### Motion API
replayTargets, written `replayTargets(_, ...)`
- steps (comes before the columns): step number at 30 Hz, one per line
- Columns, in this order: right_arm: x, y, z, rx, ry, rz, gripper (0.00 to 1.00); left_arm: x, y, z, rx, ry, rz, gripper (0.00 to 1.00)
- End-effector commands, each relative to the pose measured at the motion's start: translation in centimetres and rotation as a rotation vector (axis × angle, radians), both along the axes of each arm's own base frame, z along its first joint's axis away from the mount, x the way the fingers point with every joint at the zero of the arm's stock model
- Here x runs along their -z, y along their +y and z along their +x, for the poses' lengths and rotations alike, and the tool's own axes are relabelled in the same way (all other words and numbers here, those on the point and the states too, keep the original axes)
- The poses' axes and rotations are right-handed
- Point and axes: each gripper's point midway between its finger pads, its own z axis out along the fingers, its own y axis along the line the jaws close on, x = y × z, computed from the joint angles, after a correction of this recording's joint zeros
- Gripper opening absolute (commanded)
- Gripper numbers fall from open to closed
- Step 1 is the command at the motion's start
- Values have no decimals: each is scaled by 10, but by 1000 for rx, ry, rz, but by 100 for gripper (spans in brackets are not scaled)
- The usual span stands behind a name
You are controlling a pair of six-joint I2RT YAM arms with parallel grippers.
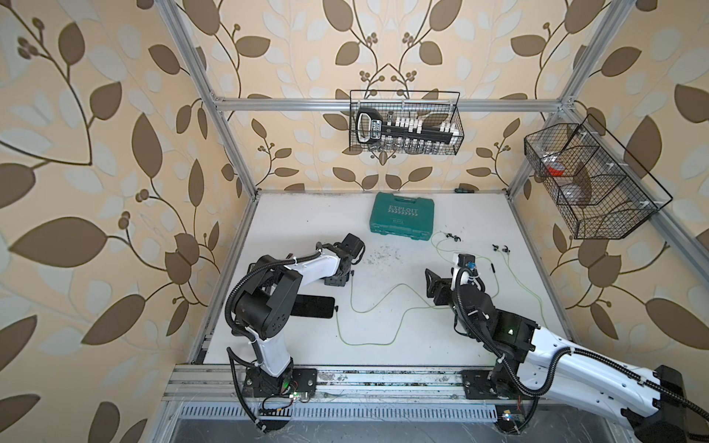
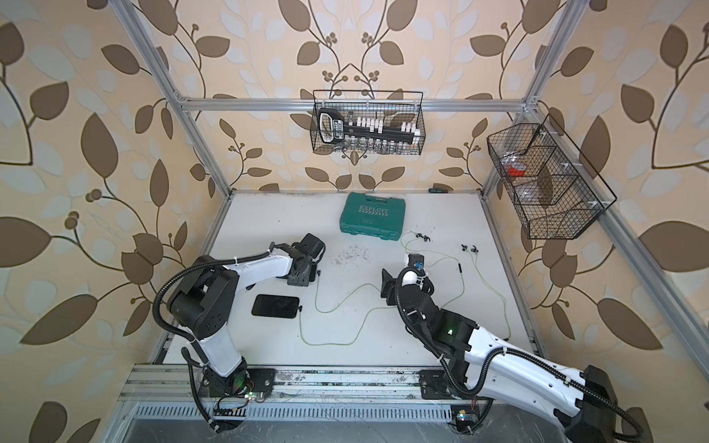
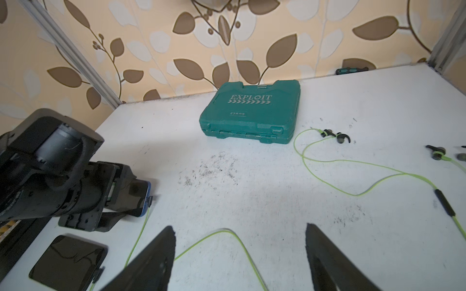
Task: Plug wired earphones into phones
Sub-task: Place the phone at the center of the board, then reset both arms
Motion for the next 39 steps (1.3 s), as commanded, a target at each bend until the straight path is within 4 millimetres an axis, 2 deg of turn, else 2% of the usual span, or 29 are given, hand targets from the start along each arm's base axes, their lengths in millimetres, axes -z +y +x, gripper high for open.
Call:
replayTargets(1,0,-5,14,-20,3,36,79,-5,4,5,-10,1,16,48)
replayTargets(2,1,-8,19,-17,7,45,80,-3,6,3,-12,12,19,53)
replayTargets(4,-1,-17,31,-16,1,44,81,-3,7,2,-1,8,26,74)
replayTargets(7,-14,-30,43,-1,-59,0,82,-10,11,4,30,-21,49,98)
replayTargets(11,-38,-49,52,54,-162,-76,87,-37,23,1,70,-38,106,99)
replayTargets(14,-40,-75,62,127,-187,-111,87,-72,37,-1,153,-70,174,99)
replayTargets(17,-25,-105,73,197,-192,-146,88,-118,61,-1,279,-118,336,99)
replayTargets(19,-11,-129,80,252,-174,-160,88,-157,79,-2,381,-148,511,99)
replayTargets(22,13,-159,88,297,-141,-148,88,-195,102,-7,477,-122,773,99)
replayTargets(24,23,-173,91,321,-129,-130,88,-207,115,-8,512,-108,907,99)
replayTargets(26,27,-177,93,325,-139,-136,89,-207,117,-1,579,-135,1013,99)
replayTargets(28,32,-178,96,328,-148,-171,89,-197,119,10,667,-157,1112,99)
replayTargets(30,42,-179,99,325,-133,-200,89,-172,123,19,764,-139,1107,99)
replayTargets(32,49,-179,100,327,-125,-202,89,-137,135,23,842,-80,1014,99)
replayTargets(34,54,-177,100,318,-147,-194,90,-118,144,26,852,-21,1023,99)
replayTargets(38,68,-172,104,285,-145,-189,90,-86,135,43,972,-62,992,99)
replayTargets(39,72,-170,105,271,-145,-192,91,-73,133,45,1025,-38,981,99)
